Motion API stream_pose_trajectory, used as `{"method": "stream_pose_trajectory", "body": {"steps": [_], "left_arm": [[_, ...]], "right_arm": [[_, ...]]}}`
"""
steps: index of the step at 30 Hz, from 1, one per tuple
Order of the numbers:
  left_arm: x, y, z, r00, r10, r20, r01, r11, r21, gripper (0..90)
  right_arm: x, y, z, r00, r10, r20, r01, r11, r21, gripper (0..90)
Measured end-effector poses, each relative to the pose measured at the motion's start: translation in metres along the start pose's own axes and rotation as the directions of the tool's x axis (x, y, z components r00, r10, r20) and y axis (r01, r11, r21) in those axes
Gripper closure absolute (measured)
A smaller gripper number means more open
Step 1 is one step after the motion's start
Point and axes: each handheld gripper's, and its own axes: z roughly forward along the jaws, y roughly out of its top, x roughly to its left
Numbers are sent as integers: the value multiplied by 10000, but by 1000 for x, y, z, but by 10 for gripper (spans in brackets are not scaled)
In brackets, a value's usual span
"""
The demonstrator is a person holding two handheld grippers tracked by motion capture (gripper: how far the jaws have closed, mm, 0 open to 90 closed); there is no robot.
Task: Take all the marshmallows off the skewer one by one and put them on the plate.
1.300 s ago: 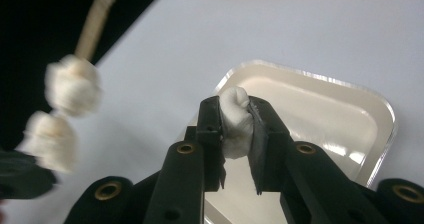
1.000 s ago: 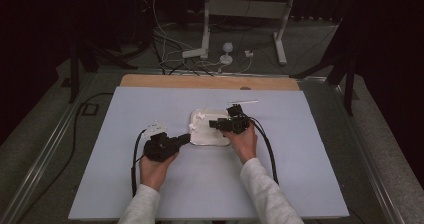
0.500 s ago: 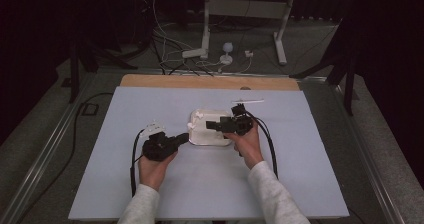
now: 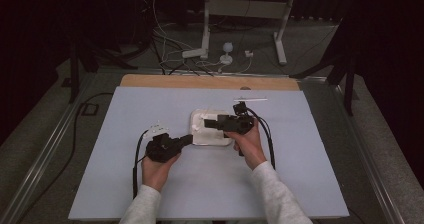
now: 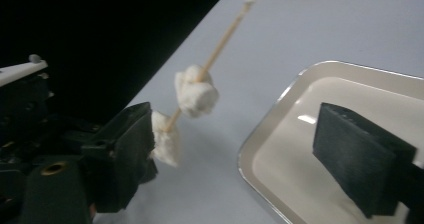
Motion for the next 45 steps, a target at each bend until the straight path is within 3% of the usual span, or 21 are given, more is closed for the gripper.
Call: {"method": "stream_pose_trajectory", "body": {"steps": [5,7,10,18,21,32,34,36,38,45], "left_arm": [[-3,0,2,9997,49,244,-47,10000,-70,900],[-5,-1,3,9994,102,329,-99,9999,-104,900],[-6,-1,4,9990,149,415,-144,9998,-119,900],[-4,-2,5,9986,249,467,-243,9996,-132,900],[-4,-2,4,9985,263,471,-257,9996,-142,900],[-1,-3,3,9970,652,412,-651,9979,-35,900],[-1,-7,4,9952,951,229,-960,9946,391,900],[5,-9,4,9965,712,450,-720,9973,170,900],[4,-8,5,9937,990,530,-1001,9948,185,900],[2,-8,6,9925,1103,525,-1121,9931,335,900]], "right_arm": [[2,0,3,9992,115,-388,-113,9999,72,150],[2,0,4,9987,199,-468,-194,9998,110,193],[1,0,6,9950,442,-894,-422,9988,239,378],[1,0,6,9831,763,-1665,-735,9970,233,722],[1,1,5,9782,865,-1886,-848,9963,173,757],[3,5,-1,9838,768,-1619,-800,9967,-130,788],[2,7,-6,9844,887,-1519,-977,9938,-529,796],[-4,12,-17,9793,1250,-1594,-1417,9850,-981,798],[-5,15,-22,9882,930,-1216,-1037,9910,-849,797],[-7,17,-27,9917,840,-971,-938,9905,-1010,797]]}}
